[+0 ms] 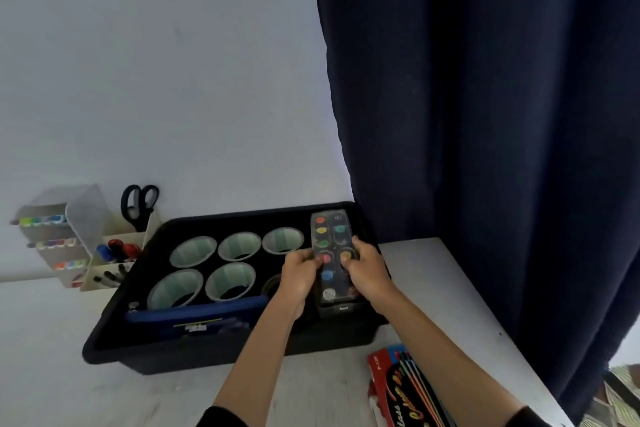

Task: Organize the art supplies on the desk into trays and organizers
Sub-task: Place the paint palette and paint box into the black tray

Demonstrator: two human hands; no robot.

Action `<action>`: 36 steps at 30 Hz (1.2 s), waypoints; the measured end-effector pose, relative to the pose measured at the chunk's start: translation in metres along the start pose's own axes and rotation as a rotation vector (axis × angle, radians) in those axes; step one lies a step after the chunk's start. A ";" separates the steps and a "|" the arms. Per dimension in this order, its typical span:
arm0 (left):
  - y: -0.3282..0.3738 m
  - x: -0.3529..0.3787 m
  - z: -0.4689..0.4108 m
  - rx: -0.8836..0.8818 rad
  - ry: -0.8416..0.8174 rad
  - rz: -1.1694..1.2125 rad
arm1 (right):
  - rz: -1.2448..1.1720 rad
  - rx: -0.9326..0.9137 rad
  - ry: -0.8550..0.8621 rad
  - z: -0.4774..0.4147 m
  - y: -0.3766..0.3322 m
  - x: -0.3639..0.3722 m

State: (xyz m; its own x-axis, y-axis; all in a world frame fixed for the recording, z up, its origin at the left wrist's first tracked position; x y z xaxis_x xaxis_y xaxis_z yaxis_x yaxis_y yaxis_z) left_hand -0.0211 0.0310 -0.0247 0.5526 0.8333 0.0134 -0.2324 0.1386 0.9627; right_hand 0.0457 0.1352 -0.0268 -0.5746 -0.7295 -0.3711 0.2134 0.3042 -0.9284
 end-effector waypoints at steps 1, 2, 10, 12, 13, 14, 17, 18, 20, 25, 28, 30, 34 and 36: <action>-0.007 0.000 -0.005 -0.016 -0.001 -0.008 | 0.036 0.026 -0.014 -0.001 0.003 0.003; -0.012 0.000 -0.007 -0.031 0.003 -0.031 | 0.067 0.048 -0.027 -0.003 0.007 0.006; -0.037 -0.007 -0.038 -0.049 0.070 -0.407 | 0.409 0.113 -0.170 -0.004 0.013 0.014; -0.038 -0.007 -0.040 -0.036 0.083 -0.485 | 0.520 0.072 -0.176 -0.004 0.013 0.015; -0.039 -0.009 -0.040 -0.036 0.099 -0.509 | 0.563 0.043 -0.161 -0.003 0.010 0.016; -0.038 -0.009 -0.039 -0.031 0.124 -0.532 | 0.608 -0.001 -0.140 0.000 0.006 0.016; -0.035 -0.012 -0.032 0.023 0.201 -0.559 | 0.765 -0.132 -0.106 0.008 -0.004 0.018; -0.034 -0.013 -0.029 0.040 0.215 -0.550 | 0.816 -0.151 -0.120 0.011 -0.008 0.019; -0.033 -0.013 -0.030 0.043 0.191 -0.548 | 0.899 -0.145 -0.165 0.014 -0.007 0.021; -0.038 -0.004 -0.032 0.040 -0.076 -0.544 | 1.211 -0.165 -0.219 0.012 -0.003 0.029; -0.035 0.000 -0.030 0.113 -0.097 -0.638 | 1.331 -0.212 -0.191 0.011 -0.004 0.030; -0.034 0.001 -0.032 0.139 -0.099 -0.652 | 1.265 -0.221 -0.247 0.010 0.000 0.033; -0.032 0.001 -0.033 0.134 -0.089 -0.671 | 1.172 -0.194 -0.376 0.011 0.003 0.037; -0.031 0.001 -0.032 0.138 -0.095 -0.696 | 1.152 -0.160 -0.398 0.009 0.004 0.037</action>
State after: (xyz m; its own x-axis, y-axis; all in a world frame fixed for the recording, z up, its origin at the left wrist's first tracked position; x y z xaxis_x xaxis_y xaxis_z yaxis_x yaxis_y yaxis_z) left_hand -0.0389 0.0447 -0.0634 0.6046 0.5254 -0.5986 0.2995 0.5465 0.7821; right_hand 0.0329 0.1038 -0.0444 0.1724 -0.1128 -0.9785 0.3213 0.9455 -0.0524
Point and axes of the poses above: each hand's wrist, its own z-axis away from the middle knuckle, its own x-axis out of the palm, y = z × x, the point moved 4 cm from there along -z, towards the middle knuckle, and after that the axes turned 5 degrees about -x, right-handed, at the moved point
